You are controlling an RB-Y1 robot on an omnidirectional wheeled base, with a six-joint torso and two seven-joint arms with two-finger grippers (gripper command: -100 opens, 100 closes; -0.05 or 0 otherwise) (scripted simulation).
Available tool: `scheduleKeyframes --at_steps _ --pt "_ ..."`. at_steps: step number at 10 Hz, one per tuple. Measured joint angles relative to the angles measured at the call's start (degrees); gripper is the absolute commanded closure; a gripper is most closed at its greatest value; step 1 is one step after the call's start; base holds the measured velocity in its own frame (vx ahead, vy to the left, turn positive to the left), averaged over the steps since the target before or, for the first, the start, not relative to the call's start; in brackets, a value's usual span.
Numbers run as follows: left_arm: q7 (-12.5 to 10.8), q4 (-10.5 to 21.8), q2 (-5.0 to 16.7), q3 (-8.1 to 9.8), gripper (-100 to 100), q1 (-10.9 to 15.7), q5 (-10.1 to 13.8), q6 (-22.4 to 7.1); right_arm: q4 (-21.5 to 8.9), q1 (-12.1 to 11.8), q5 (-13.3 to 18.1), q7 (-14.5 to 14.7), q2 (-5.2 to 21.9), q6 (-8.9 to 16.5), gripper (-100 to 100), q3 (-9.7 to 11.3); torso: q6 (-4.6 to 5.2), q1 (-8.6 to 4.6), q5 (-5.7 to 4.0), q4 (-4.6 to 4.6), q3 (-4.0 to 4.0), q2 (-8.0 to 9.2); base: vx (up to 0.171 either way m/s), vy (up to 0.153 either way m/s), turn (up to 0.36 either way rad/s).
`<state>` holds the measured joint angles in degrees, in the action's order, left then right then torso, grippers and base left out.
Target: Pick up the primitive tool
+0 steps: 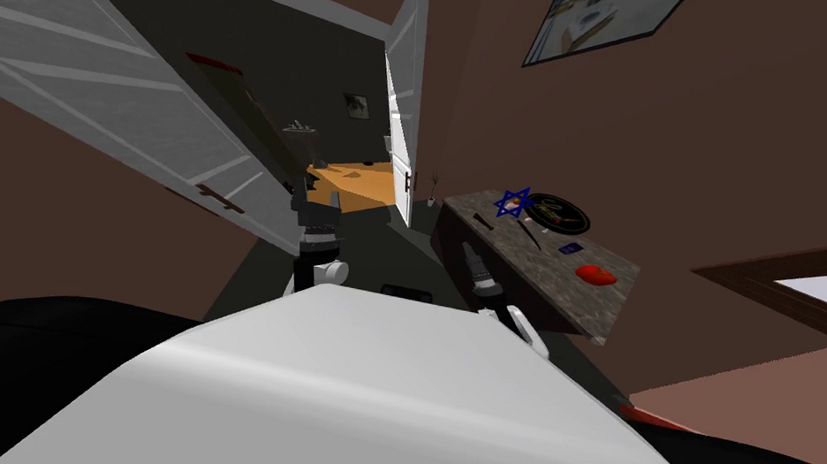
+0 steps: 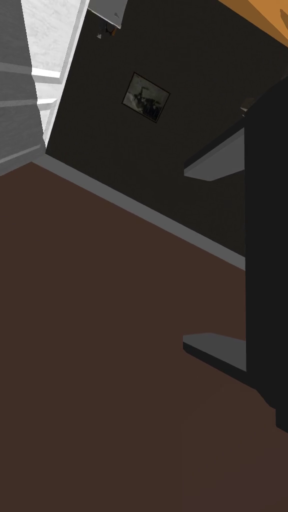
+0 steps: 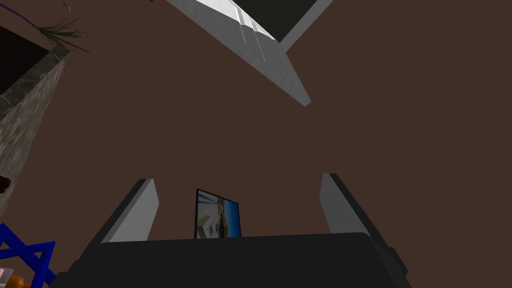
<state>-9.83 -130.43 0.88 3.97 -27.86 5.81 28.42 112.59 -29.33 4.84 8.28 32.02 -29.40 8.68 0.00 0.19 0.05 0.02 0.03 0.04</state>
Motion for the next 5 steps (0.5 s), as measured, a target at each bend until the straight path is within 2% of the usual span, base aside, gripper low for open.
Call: scheduleKeyframes --at_steps 2,3,5 --pt "0.0 0.0 0.0 0.00 0 0.0 0.0 0.0 -3.8 1.1 0.9 0.6 2.8 -0.7 -100 1.7 -0.01 -0.04 -0.01 -0.01 -0.05 -0.09 0.022 0.062 0.105" --pt "0.0 0.0 0.0 0.01 0 0.0 0.0 0.0 -4.4 0.5 1.0 0.7 4.5 -1.0 -100 1.8 0.03 -0.08 0.00 -0.01 -0.04 -0.07 0.006 0.021 -0.010" --pt "0.0 0.0 0.0 0.00 0 0.0 0.0 0.0 -6.1 1.2 1.3 0.5 7.9 -1.0 -100 2.3 -0.01 -0.14 -0.03 -0.02 -0.06 -0.11 0.031 0.045 0.122"
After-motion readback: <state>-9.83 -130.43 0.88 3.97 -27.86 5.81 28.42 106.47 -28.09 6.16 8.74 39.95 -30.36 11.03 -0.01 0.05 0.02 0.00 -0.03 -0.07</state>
